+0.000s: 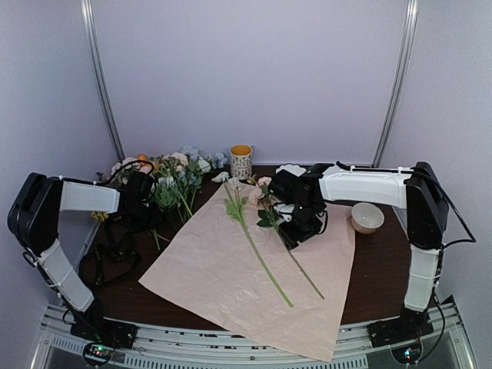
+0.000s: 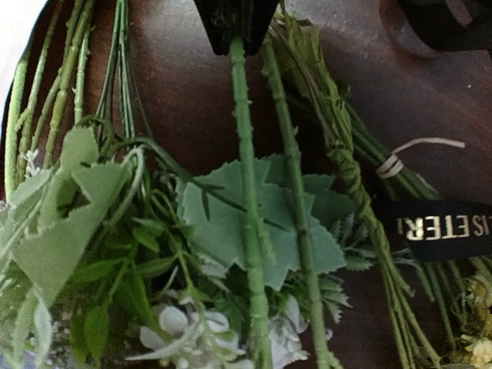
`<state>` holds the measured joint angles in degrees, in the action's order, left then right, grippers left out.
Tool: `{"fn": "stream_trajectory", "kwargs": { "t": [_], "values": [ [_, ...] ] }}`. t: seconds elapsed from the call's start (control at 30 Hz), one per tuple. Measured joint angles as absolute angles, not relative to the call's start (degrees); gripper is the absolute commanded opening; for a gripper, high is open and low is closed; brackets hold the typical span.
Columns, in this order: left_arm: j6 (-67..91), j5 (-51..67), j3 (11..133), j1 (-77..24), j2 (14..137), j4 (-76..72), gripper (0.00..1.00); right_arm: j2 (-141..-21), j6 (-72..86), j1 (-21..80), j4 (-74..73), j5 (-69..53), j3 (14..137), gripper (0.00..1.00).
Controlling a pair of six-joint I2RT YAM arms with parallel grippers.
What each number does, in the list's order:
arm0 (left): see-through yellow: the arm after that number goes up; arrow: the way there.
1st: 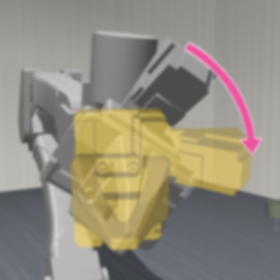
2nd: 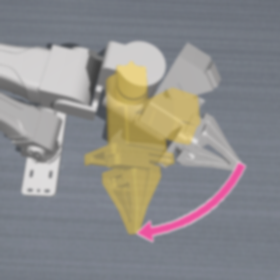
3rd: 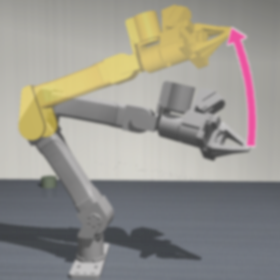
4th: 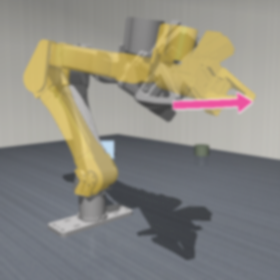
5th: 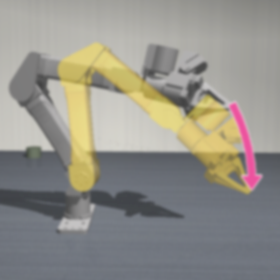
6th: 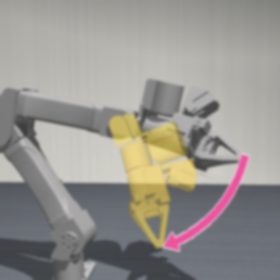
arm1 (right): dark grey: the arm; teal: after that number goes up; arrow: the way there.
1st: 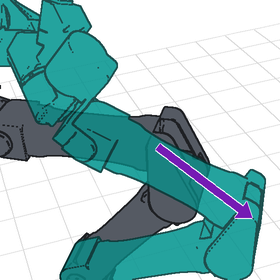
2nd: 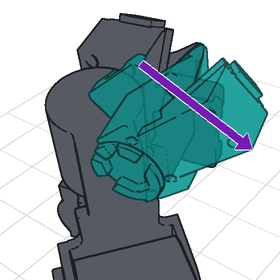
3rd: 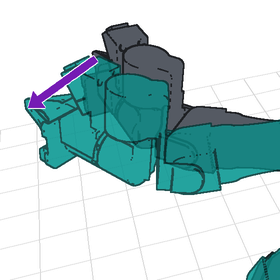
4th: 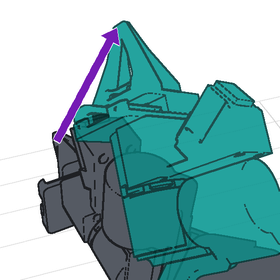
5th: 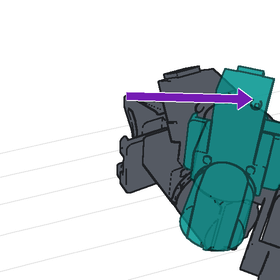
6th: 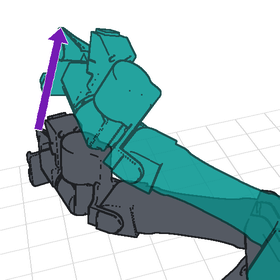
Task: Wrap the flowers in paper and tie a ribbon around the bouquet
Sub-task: Pick up the fake flower from the center of the board, then pass from the left arm to the right
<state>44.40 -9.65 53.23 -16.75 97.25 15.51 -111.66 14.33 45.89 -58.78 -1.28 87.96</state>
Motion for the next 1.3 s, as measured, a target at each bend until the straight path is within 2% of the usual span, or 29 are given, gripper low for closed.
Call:
{"fn": "stream_trajectory", "kwargs": {
  "t": [0.17, 0.4, 0.53, 0.67, 0.8, 0.93, 1.1, 1.17, 1.2, 1.23, 1.3],
  "values": [
    [44.5, -11.0, 50.0, -16.8, 88.9, 15.9, 0.0, -111.0, 14.3, 45.9, -58.7, -1.2, 87.8, 0.51],
    [42.1, -17.1, 45.7, -16.8, 67.9, 15.9, 0.0, -108.6, 14.2, 46.0, -57.2, -1.5, 87.7, 0.51],
    [34.2, -17.0, 42.7, -18.4, 54.9, 8.8, 0.0, -103.9, 13.2, 46.1, -52.8, -5.4, 86.8, 0.5],
    [25.0, -11.0, 41.8, -26.0, 47.9, -1.8, 0.0, -95.2, 12.6, 46.4, -42.1, -14.5, 84.1, 0.53],
    [20.8, -0.7, 41.1, -34.0, 48.7, -12.3, 0.0, -86.2, 17.0, 47.2, -21.9, -27.1, 79.3, 0.64],
    [20.4, 7.4, 40.8, -39.2, 54.8, -22.0, 0.0, -84.7, 23.8, 48.2, -2.9, -33.2, 78.2, 0.79],
    [20.2, 12.9, 40.8, -45.5, 63.0, -28.1, 0.0, -89.4, 29.0, 49.2, 7.9, -34.6, 81.9, 0.8],
    [19.9, 14.5, 40.9, -47.0, 65.2, -29.4, 0.0, -90.8, 29.9, 49.4, 9.3, -34.4, 82.6, 0.78],
    [19.9, 15.2, 40.9, -47.7, 66.1, -30.0, 0.0, -91.3, 30.3, 49.5, 9.6, -34.1, 83.1, 0.73],
    [19.7, 15.9, 41.0, -48.2, 66.9, -30.4, 0.0, -91.9, 30.6, 49.5, 9.8, -33.6, 83.6, 0.64],
    [19.7, 17.0, 41.1, -49.1, 68.0, -31.4, 0.0, -92.5, 30.9, 49.5, 9.8, -32.9, 84.1, 0.33]
  ]
}}
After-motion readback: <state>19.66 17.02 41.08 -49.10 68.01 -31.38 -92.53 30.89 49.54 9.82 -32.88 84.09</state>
